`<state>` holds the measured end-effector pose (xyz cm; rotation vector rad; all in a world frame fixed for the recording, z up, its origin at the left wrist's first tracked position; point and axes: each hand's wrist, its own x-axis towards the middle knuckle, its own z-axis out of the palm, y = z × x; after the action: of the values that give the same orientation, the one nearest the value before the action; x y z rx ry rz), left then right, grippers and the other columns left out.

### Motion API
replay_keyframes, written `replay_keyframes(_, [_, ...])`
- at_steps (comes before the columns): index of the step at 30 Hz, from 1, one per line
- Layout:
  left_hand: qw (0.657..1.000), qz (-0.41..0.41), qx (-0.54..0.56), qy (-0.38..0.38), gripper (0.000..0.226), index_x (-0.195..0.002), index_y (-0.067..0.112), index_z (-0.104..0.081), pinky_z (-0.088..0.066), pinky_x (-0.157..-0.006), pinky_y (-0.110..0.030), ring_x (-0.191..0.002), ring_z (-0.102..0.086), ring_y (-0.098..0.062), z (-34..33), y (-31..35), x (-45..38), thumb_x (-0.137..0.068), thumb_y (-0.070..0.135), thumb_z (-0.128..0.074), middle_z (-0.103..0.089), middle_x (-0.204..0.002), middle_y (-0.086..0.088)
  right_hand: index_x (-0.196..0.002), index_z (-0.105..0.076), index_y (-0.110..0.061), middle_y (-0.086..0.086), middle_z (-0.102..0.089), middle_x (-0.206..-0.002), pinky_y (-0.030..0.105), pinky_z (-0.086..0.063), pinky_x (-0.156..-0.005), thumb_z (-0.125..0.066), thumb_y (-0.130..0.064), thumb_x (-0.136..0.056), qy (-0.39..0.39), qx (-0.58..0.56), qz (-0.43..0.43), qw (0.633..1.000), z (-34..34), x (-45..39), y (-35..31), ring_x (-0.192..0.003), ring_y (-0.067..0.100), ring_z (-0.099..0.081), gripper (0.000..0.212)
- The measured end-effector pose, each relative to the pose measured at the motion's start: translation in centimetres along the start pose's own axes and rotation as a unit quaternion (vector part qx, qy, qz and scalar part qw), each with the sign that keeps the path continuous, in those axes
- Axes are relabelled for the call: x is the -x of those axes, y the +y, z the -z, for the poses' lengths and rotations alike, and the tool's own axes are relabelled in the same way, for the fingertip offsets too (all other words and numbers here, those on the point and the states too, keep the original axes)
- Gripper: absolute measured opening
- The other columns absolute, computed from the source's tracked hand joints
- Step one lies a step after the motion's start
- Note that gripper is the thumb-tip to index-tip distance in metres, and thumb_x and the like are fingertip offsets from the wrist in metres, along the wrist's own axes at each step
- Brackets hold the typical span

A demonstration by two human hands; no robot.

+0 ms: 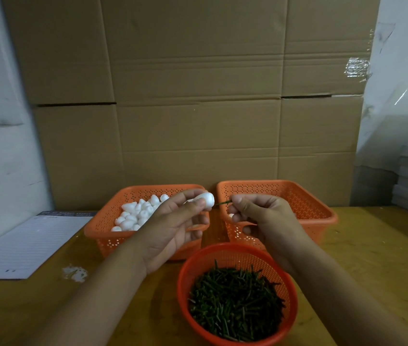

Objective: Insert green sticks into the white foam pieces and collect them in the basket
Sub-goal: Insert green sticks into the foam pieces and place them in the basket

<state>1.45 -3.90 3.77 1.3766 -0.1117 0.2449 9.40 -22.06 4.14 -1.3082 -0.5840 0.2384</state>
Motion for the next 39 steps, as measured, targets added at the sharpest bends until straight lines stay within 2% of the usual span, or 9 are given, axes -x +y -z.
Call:
replay_keyframes(3, [1.000,0.001,-0.001,-0.002,0.047,-0.132,0.009,-0.056,-0.048,-0.065,-0.025,-0.082,-0.060,-0.013,0.00,0.06,0.09,-0.090,0.021,-0.072,-0.065,-0.096,-0.004,-0.097,-0.075,-0.010,0.003,-0.074,-0.082,0.019,-0.047,-0.052,-0.067,-0.017,-0.092,0.001,-0.007,0.000,1.000,0.07,-0.03,0.05,-0.069,0.008,-0.066,0.012])
replay_keyframes(12, [0.999,-0.003,-0.041,0.007,0.049,-0.121,0.014,-0.064,-0.051,-0.066,-0.023,-0.079,-0.061,-0.009,-0.34,-0.24,0.20,-0.074,0.024,-0.075,-0.067,-0.088,-0.001,-0.098,-0.075,-0.011,0.004,-0.076,-0.085,0.019,-0.049,-0.053,-0.067,-0.015,-0.092,-0.002,-0.001,0.017,1.000,-0.15,0.16,-0.15,-0.073,0.010,-0.069,0.011])
replay_keyframes(20, [0.999,-0.005,-0.054,-0.005,0.037,-0.115,0.019,-0.067,-0.053,-0.069,-0.023,-0.082,-0.064,-0.008,-0.23,-0.23,0.22,-0.080,0.023,-0.080,-0.072,-0.097,0.001,-0.097,-0.076,-0.010,0.002,-0.076,-0.082,0.017,-0.048,-0.052,-0.069,-0.013,-0.090,-0.006,0.035,0.037,0.999,-0.39,0.35,0.01,-0.068,0.006,-0.065,0.010])
replay_keyframes(28, [0.998,-0.013,-0.057,0.001,0.042,-0.116,0.017,-0.067,-0.053,-0.069,-0.024,-0.082,-0.065,-0.009,-0.33,-0.19,0.32,-0.077,0.025,-0.082,-0.073,-0.096,0.002,-0.089,-0.078,-0.011,0.004,-0.072,-0.077,0.016,-0.049,-0.053,-0.076,-0.015,-0.085,0.011,0.058,0.039,0.998,-0.30,0.28,0.27,-0.066,0.005,-0.064,0.006])
replay_keyframes(35, [0.997,-0.015,-0.070,0.008,0.044,-0.117,0.016,-0.067,-0.053,-0.069,-0.024,-0.082,-0.064,-0.008,-0.27,-0.21,0.28,-0.075,0.025,-0.076,-0.073,-0.097,0.002,-0.088,-0.077,-0.011,0.004,-0.067,-0.066,0.018,-0.047,-0.051,-0.071,-0.017,-0.089,0.005,0.107,0.065,0.992,-0.39,0.16,0.61,-0.061,0.011,-0.059,0.009])
replay_keyframes(39, [0.997,-0.015,-0.075,0.011,0.043,-0.114,0.016,-0.069,-0.053,-0.069,-0.022,-0.081,-0.064,-0.008,-0.22,-0.23,0.28,-0.074,0.025,-0.077,-0.072,-0.096,0.002,-0.086,-0.077,-0.011,0.008,-0.067,-0.067,0.019,-0.047,-0.051,-0.070,-0.017,-0.091,0.000,0.117,0.075,0.990,-0.44,0.20,0.64,-0.061,0.015,-0.057,0.010])
